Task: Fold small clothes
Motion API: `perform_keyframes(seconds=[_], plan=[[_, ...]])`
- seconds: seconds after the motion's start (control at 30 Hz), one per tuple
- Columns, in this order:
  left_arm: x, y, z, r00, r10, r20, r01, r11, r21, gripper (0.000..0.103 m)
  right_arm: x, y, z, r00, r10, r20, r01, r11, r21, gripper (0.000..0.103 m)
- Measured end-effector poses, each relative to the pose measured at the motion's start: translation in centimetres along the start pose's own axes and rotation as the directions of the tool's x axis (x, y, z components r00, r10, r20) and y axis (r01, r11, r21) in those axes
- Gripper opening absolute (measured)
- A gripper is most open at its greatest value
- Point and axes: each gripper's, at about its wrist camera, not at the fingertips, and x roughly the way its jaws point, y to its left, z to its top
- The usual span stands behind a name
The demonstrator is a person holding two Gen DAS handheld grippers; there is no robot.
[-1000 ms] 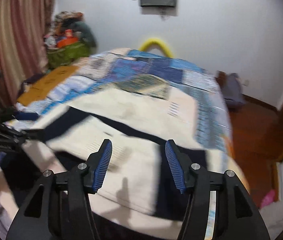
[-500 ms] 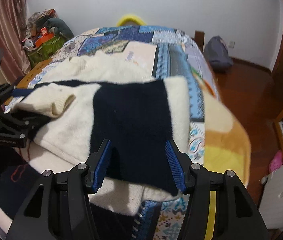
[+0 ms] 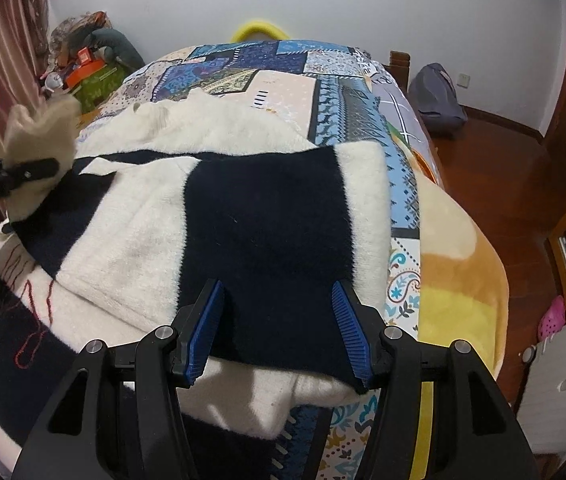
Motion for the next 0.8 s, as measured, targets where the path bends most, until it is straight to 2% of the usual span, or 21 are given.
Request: perform_keyframes(seconds=[0.13,0.17,0.23,0.33,0.43,0.47,0.5,0.53,0.8], plan=[[0.0,5.3,-1.5,0.998,-0.039,-0.048,0.032,0.990,-0.136,0.015,0.0,0.4,0.4,1.000,-0.012,-0.003,0.012,1.000,-0.007,0.053],[0.2,6.5,-2.2,0.995,-0.068,-0.067,0.056,0.984,-0.168,0.016,-0.1,0.5,0.5,1.000,-0.014,0.000,0.014,1.000,-0.007,0.053],[0.6,7.9,-3.2,0.988,-0.120,-0.094,0.097,0.972,-0.215,0.025,-0.5,0.6,0.6,1.000,-0.013,0.010,0.013,1.000,-0.004,0.053],[0.5,8.9,-4.0,0.983,-0.164,-0.083,0.138,0.957,-0.253,0.033,-0.9,0.8,0.7,1.000,-0.022,0.020,0.022,1.000,-0.002,0.053],[0.4,9.6,-3.8,0.979,-0.194,-0.058,0.168,0.938,-0.304,0.034,-1.5,0.8,0.8,0.999,-0.028,0.035,0.028,1.000,0.006,0.053],[0.4,9.6,-3.7,0.980,-0.193,-0.050,0.169,0.937,-0.306,0.032,-1.7,0.7,0.9,0.999,-0.031,0.040,0.030,0.999,0.010,0.053],[0.3,9.5,-3.5,0.982,-0.186,-0.042,0.165,0.941,-0.297,0.016,-2.0,0.6,0.9,0.998,-0.033,0.047,0.033,0.999,0.015,0.053],[0.2,9.3,-3.4,0.984,-0.174,-0.040,0.156,0.948,-0.277,0.007,-2.3,0.6,1.0,0.998,-0.036,0.053,0.035,0.999,0.017,0.053],[-3.2,8.0,0.9,0.990,-0.130,0.062,0.138,0.976,-0.170,0.006,-4.1,-0.8,2.2,0.991,-0.077,0.106,0.073,0.996,0.045,0.053]])
